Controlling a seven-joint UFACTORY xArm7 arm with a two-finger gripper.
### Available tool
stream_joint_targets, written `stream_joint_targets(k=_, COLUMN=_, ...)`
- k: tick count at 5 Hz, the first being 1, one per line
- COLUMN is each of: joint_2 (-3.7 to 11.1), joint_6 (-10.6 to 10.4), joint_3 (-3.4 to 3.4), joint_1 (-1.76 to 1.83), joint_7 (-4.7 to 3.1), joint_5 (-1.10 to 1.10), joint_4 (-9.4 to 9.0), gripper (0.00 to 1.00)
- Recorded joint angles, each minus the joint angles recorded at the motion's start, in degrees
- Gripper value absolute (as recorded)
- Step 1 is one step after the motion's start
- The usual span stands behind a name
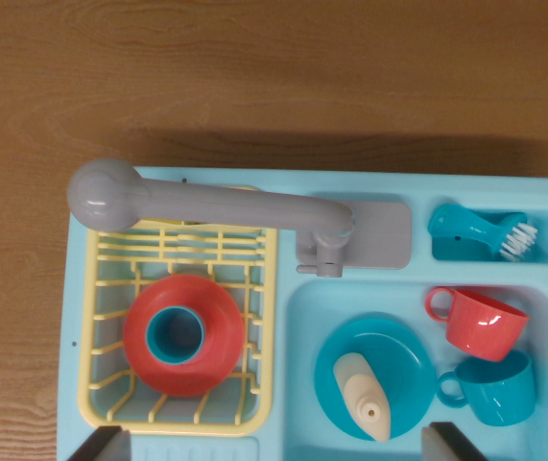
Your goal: Pick detergent from the sink
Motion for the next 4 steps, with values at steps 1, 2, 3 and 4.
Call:
stream_joint_targets(k=1, joint_2=0.11, joint_6=-0.99, joint_3=-0.13, joint_1=-0.05, joint_7=-0.70, joint_5=0.10, joint_4=-0.92, gripper=0.00)
stream_joint_targets(k=2, joint_2=0.11, joint_6=-0.99, joint_3=-0.13, joint_1=-0.05, joint_7=-0.70, joint_5=0.10, joint_4=-0.92, gripper=0.00)
stream_joint_targets(k=3, joint_2=0.22, joint_6=-1.95, joint_3=-0.26, joint_1=-0.10, joint_7=-1.37, joint_5=0.19, joint_4=-1.82, gripper=0.00)
stream_joint_targets(k=4, joint_2=0.22, joint_6=-1.95, joint_3=-0.26, joint_1=-0.10, joint_7=-1.37, joint_5=0.19, joint_4=-1.82, gripper=0.00)
